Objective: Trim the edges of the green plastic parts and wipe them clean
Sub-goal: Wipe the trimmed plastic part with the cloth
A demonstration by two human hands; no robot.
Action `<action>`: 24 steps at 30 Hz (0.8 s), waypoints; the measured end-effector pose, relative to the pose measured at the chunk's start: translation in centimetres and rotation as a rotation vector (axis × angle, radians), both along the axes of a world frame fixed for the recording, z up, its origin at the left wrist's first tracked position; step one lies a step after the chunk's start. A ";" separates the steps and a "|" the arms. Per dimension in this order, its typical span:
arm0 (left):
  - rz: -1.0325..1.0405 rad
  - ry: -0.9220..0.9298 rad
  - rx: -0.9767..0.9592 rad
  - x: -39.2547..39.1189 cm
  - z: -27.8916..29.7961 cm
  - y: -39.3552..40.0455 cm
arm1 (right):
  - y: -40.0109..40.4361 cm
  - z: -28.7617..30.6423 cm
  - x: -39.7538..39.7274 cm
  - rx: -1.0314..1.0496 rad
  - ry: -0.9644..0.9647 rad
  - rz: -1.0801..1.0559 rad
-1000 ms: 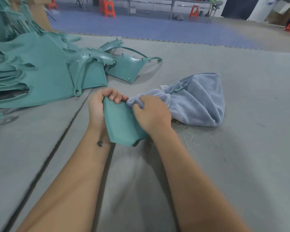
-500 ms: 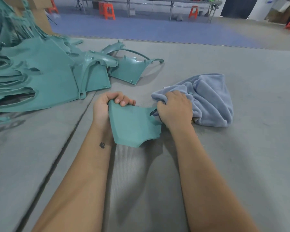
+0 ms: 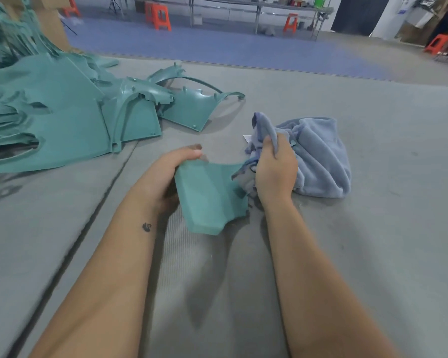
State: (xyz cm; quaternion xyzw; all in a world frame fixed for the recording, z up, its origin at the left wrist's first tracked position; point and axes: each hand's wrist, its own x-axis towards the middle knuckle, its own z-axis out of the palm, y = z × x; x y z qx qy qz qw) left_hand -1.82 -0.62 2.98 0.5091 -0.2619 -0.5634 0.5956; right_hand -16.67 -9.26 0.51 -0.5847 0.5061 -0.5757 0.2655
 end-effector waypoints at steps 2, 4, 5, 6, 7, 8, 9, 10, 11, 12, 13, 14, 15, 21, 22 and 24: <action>-0.033 -0.092 0.066 0.7 -0.1 0.2 | -0.2 0.2 0.0 0.047 -0.140 0.042; -0.033 -0.118 0.060 1.4 0.0 0.4 | -0.3 0.3 0.0 0.076 -0.255 0.079; -0.001 -0.126 0.055 2.0 0.2 0.4 | -0.2 0.4 -0.1 0.066 -0.326 0.082; 0.055 -0.123 0.053 2.7 0.3 0.5 | -0.1 0.6 -0.1 0.042 -0.405 0.077; 0.129 -0.098 0.047 3.5 0.3 0.5 | 0.0 0.8 -0.2 0.015 -0.481 0.065; 0.215 -0.060 0.030 4.2 0.2 0.4 | 0.0 1.0 -0.3 -0.007 -0.547 0.050; 0.300 -0.027 0.001 4.8 0.0 0.4 | -0.1 1.2 -0.4 -0.017 -0.600 0.036; 0.368 -0.013 -0.035 5.0 -0.2 0.2 | -0.1 1.4 -0.5 -0.011 -0.640 0.021; 0.413 -0.010 -0.075 4.9 -0.2 0.0 | -0.3 1.5 -0.6 0.003 -0.674 0.010; 0.433 -0.015 -0.117 4.6 -0.1 -0.2 | -0.3 1.6 -0.6 0.024 -0.708 0.006; 0.427 -0.025 -0.160 4.1 0.0 -0.3 | -0.3 1.8 -0.5 0.044 -0.735 0.012; 0.402 -0.048 -0.198 3.4 0.1 -0.5 | -0.2 1.9 -0.4 0.067 -0.745 0.032; 0.356 -0.088 -0.234 2.6 0.1 -0.6 | 0.1 2.1 -0.2 0.090 -0.736 0.068; 0.061 -0.609 -0.287 -1.3 -0.5 -1.1 | 0.7 2.2 1.9 -0.040 -0.214 0.353; 0.061 -0.646 -0.296 -1.4 -0.5 -1.2 | 0.5 2.0 2.2 -0.055 -0.117 0.393; 0.101 -0.657 -0.304 -1.5 -0.4 -1.3 | 0.9 1.5 3.0 -0.065 -0.013 0.458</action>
